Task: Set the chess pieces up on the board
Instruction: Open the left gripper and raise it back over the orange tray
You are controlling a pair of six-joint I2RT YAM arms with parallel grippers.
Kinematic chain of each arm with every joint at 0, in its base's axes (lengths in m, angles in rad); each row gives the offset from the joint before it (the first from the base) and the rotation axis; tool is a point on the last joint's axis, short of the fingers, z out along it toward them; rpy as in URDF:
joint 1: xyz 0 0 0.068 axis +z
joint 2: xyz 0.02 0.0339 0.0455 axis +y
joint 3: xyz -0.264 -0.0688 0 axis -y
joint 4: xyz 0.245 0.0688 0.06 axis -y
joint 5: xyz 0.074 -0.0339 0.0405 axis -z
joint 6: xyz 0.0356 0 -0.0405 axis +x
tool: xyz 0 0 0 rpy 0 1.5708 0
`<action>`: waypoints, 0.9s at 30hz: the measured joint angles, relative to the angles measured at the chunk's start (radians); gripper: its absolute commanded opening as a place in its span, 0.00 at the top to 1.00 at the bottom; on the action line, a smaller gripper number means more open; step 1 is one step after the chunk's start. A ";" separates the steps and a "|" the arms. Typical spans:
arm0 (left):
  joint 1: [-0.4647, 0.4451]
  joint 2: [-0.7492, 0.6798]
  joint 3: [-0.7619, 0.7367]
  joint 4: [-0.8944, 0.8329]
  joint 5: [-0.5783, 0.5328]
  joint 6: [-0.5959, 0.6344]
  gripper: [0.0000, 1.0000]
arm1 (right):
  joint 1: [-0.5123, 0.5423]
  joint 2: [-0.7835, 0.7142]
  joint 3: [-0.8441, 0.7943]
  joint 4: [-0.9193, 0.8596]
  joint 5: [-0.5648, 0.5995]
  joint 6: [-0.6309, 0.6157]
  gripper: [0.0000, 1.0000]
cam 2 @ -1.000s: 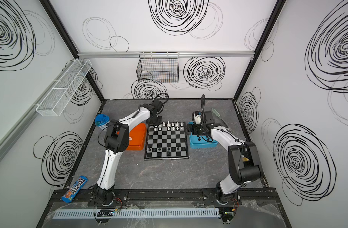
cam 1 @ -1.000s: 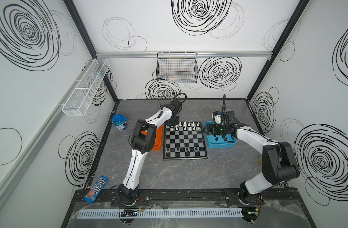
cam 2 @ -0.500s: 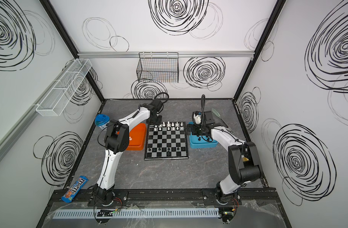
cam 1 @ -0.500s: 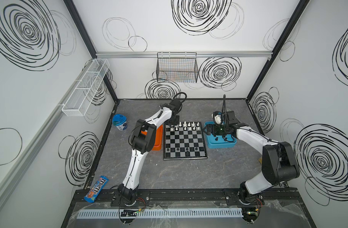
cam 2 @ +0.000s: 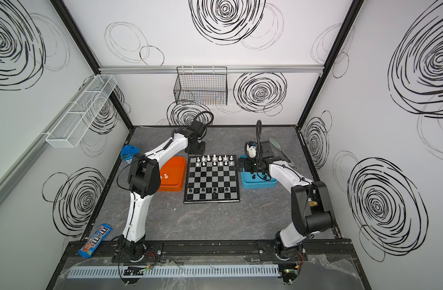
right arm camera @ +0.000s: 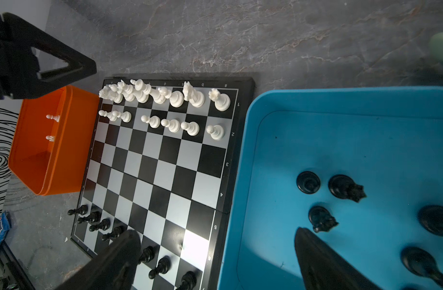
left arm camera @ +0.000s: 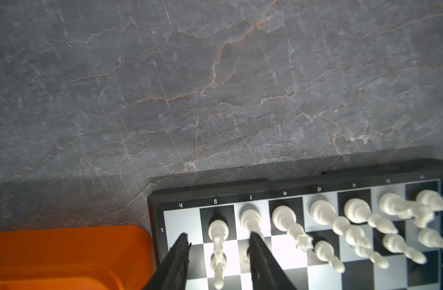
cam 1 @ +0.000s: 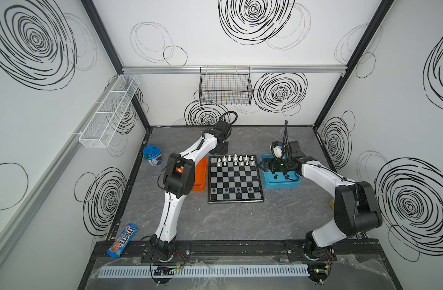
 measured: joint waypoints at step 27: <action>0.245 -0.421 -0.443 0.204 0.143 0.088 0.03 | -0.027 0.024 0.260 -0.190 0.249 -0.007 0.00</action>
